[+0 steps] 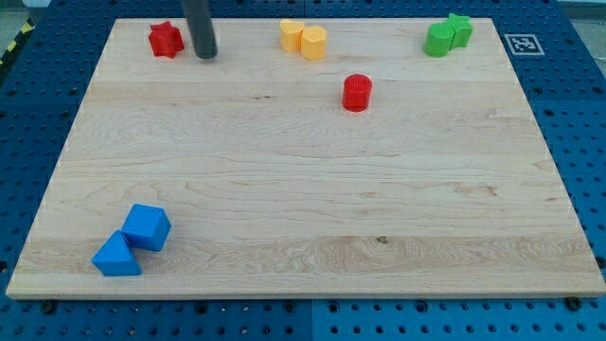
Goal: Push the red circle closer to the red star
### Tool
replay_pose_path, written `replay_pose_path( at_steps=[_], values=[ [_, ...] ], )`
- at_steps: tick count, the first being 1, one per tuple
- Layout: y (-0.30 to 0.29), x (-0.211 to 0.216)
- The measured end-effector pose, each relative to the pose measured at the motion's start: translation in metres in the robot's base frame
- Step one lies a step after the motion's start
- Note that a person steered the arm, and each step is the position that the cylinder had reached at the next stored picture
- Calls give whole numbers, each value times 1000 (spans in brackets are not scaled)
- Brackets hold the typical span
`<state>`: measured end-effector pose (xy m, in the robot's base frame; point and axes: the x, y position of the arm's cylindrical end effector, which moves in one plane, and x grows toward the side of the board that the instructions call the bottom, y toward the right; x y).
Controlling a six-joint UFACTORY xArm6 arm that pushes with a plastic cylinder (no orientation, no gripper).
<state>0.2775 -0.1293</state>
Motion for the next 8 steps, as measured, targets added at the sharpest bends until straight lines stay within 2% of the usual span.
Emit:
replay_pose_path(
  at_steps=[2, 4, 8],
  values=[
    [93, 83],
    [242, 148],
    [246, 100]
  ],
)
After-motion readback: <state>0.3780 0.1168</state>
